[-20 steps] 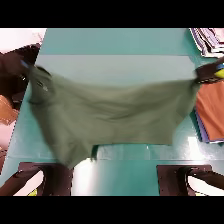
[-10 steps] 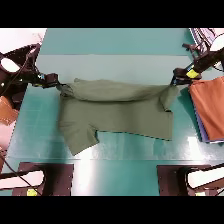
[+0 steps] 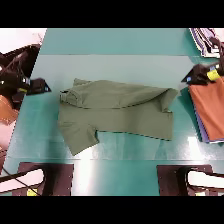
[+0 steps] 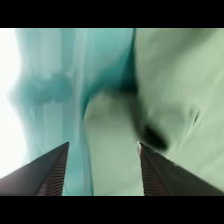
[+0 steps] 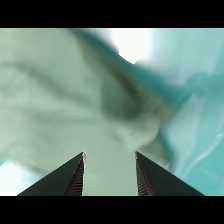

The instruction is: Fold the shirts.

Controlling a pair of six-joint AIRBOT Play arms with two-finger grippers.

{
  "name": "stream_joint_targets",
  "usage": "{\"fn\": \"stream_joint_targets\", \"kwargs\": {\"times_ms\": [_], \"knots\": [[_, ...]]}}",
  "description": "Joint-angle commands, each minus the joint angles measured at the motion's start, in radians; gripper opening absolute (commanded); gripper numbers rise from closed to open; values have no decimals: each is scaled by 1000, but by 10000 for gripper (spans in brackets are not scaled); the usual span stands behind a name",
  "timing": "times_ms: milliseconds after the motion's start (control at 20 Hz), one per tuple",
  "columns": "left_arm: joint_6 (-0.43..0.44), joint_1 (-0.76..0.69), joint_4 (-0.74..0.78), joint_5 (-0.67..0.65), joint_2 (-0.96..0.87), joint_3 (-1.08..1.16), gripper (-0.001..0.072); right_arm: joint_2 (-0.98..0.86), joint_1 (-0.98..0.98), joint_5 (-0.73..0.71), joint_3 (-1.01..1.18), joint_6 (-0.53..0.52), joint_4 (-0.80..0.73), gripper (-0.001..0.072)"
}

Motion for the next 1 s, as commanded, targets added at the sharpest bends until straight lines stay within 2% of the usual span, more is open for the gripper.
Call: {"fn": "stream_joint_targets", "kwargs": {"times_ms": [0, 150, 350, 700, 950], "knots": [[14, 35, 1, -53, 121, -229, 502, 169, -72, -20, -275, -55, 159, 365], [5, 35, -50, -56, 188, -414, 502, 280, -88, -96, -449, -73, 191, 365], [7, 35, -66, 47, 192, -542, 501, 367, -87, -135, -562, -76, 192, 365], [15, 7, -156, 191, 190, -592, 501, 392, -87, -132, -574, -76, 192, 363], [14, -83, -155, 206, 190, -592, 499, 392, -90, -128, -574, -76, 174, 364]]}}
